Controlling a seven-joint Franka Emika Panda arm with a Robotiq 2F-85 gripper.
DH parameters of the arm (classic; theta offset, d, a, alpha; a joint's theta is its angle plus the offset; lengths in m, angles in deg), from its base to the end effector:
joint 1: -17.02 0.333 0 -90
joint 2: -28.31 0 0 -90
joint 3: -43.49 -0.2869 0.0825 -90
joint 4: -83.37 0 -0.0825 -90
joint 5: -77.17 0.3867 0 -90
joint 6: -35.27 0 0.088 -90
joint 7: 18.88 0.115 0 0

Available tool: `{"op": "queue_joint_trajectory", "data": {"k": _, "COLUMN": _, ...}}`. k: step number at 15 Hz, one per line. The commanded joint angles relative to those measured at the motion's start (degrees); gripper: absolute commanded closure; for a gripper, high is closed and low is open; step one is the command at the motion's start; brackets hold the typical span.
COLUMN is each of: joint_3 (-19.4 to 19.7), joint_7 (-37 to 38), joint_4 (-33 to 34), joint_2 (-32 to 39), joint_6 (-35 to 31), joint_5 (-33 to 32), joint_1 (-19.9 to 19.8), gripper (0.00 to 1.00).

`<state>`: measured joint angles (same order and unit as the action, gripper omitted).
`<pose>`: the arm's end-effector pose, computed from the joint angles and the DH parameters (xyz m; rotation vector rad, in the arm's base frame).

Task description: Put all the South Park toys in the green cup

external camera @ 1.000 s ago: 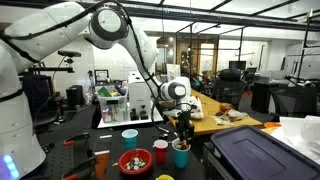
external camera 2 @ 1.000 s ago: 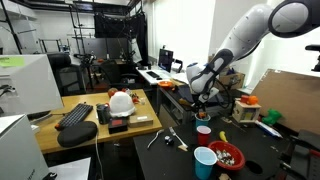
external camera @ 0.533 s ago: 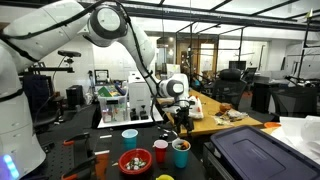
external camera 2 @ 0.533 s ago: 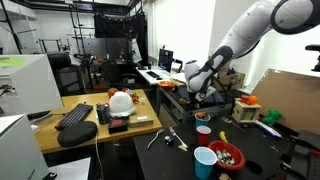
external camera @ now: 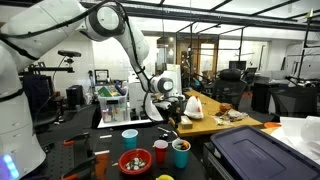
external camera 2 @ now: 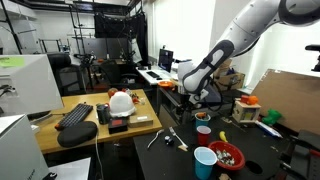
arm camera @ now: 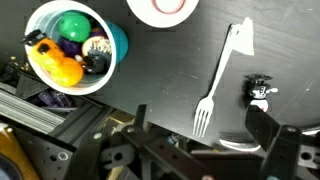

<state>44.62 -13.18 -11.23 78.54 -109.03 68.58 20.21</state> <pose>0.6499 0.0246 0.0688 3.0375 0.0999 -0.0042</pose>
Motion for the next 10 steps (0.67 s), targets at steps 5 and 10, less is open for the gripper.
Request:
{"op": "queue_joint_trajectory", "data": {"k": 5, "joint_3": 0.1, "joint_7": 2.0, "joint_4": 0.1, "joint_2": 2.4, "joint_6": -1.3, "joint_5": 0.2, "joint_1": 6.2, "gripper": 0.0}}
{"op": "queue_joint_trajectory", "data": {"k": 10, "joint_3": 0.1, "joint_7": 4.5, "joint_4": 4.1, "joint_2": 6.9, "joint_6": -0.7, "joint_5": 0.6, "joint_1": 9.6, "gripper": 0.0}}
